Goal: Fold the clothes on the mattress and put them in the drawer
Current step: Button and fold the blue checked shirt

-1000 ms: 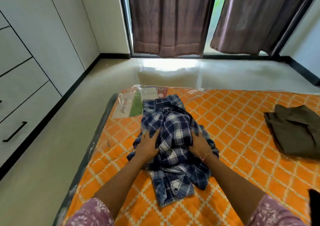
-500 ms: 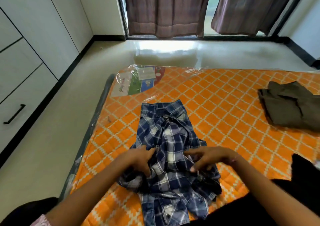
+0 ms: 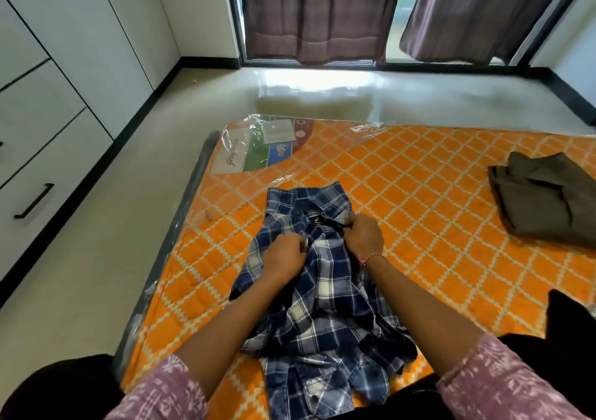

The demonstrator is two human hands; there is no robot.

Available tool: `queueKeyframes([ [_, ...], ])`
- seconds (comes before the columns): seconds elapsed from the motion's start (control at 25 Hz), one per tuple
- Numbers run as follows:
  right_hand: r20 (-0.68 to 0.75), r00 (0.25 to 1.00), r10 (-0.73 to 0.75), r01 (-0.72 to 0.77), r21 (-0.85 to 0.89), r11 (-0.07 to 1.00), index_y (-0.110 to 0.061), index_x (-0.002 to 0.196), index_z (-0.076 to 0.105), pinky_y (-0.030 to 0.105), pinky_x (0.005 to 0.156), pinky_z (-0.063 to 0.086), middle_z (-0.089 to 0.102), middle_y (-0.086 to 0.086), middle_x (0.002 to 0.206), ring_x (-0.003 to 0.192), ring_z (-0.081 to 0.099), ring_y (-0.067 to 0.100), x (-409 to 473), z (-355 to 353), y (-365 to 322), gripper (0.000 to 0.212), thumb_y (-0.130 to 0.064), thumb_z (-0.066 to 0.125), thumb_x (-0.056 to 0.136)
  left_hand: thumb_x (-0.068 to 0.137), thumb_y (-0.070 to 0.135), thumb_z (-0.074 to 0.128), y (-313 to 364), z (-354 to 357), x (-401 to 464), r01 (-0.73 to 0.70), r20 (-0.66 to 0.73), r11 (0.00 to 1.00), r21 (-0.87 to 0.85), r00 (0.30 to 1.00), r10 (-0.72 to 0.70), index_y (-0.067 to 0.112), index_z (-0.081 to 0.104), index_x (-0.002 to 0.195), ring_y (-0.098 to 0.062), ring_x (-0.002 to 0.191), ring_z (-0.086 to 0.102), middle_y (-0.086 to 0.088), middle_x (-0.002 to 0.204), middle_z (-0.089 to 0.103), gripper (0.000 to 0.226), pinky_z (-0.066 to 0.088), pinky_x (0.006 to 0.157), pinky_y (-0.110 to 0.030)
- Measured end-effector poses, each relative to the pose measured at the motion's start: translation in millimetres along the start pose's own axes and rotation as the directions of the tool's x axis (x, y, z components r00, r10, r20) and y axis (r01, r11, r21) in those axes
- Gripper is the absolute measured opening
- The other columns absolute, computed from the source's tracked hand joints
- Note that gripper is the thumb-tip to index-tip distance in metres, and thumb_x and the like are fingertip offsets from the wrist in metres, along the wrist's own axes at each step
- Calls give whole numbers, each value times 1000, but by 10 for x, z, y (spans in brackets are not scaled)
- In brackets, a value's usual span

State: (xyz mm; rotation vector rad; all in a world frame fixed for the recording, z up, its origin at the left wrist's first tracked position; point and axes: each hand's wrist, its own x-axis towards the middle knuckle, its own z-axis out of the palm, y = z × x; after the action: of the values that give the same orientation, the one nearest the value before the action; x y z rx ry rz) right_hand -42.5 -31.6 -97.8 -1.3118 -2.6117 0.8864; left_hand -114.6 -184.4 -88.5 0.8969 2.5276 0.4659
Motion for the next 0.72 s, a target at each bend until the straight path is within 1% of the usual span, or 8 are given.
queueKeyframes([
  [0.12,54,992,117,-129,313,941,-2,86,72,22,56,36,64,8,75,66,53,20,22,-106,90,13,-9,62,89,91,11,58,-68,65,3,33,-46,989,-142,998,-40,9,62,93,-23,83,59,-7,91,64,5,42,67,-32],
  [0.24,181,979,99,-168,426,889,-9,59,58,21,47,37,53,4,57,51,47,14,-25,-227,86,28,-5,67,85,93,24,58,-123,54,72,143,-60,940,-311,984,-169,13,55,91,-20,79,54,-5,90,61,13,43,69,-33],
  [0.36,275,954,115,-238,470,850,-7,56,46,21,39,29,38,4,49,43,33,15,-4,-310,19,37,-5,66,87,93,33,58,-33,31,156,156,-96,957,-244,978,-184,11,57,94,-20,78,53,-2,85,58,22,42,67,-33],
  [0.44,298,947,117,-252,467,848,-7,63,44,22,44,25,32,3,49,43,28,16,27,-343,-12,33,-8,64,89,94,23,56,-17,19,204,175,-115,973,-149,974,-193,11,56,88,-22,75,53,-1,78,54,14,45,65,-36],
  [0.52,332,935,122,-279,480,832,-6,63,46,22,44,27,35,3,52,45,31,16,32,-341,2,31,-5,63,89,93,8,49,-145,-7,252,270,-61,947,-175,957,-284,7,59,80,-25,74,55,-9,78,57,16,49,69,-38],
  [0.6,349,927,139,-303,477,825,-7,60,49,23,49,32,42,3,59,51,36,13,22,-299,54,32,0,61,89,90,2,49,-311,-19,256,345,1,900,-267,934,-358,6,58,74,-23,71,55,-13,79,59,19,46,65,-35],
  [0.64,344,927,149,-308,472,826,-7,60,51,25,53,34,43,2,62,54,37,13,20,-271,77,31,-1,61,89,92,6,51,-329,-27,240,336,-11,896,-291,935,-354,7,58,74,-23,70,55,-12,78,60,19,46,64,-34],
  [0.72,317,936,154,-296,470,832,-7,61,51,26,55,33,42,3,60,53,35,14,19,-209,78,30,-6,61,90,95,28,55,-252,-15,236,244,-116,926,-288,951,-287,9,57,80,-20,71,56,-6,78,60,24,46,65,-34],
])
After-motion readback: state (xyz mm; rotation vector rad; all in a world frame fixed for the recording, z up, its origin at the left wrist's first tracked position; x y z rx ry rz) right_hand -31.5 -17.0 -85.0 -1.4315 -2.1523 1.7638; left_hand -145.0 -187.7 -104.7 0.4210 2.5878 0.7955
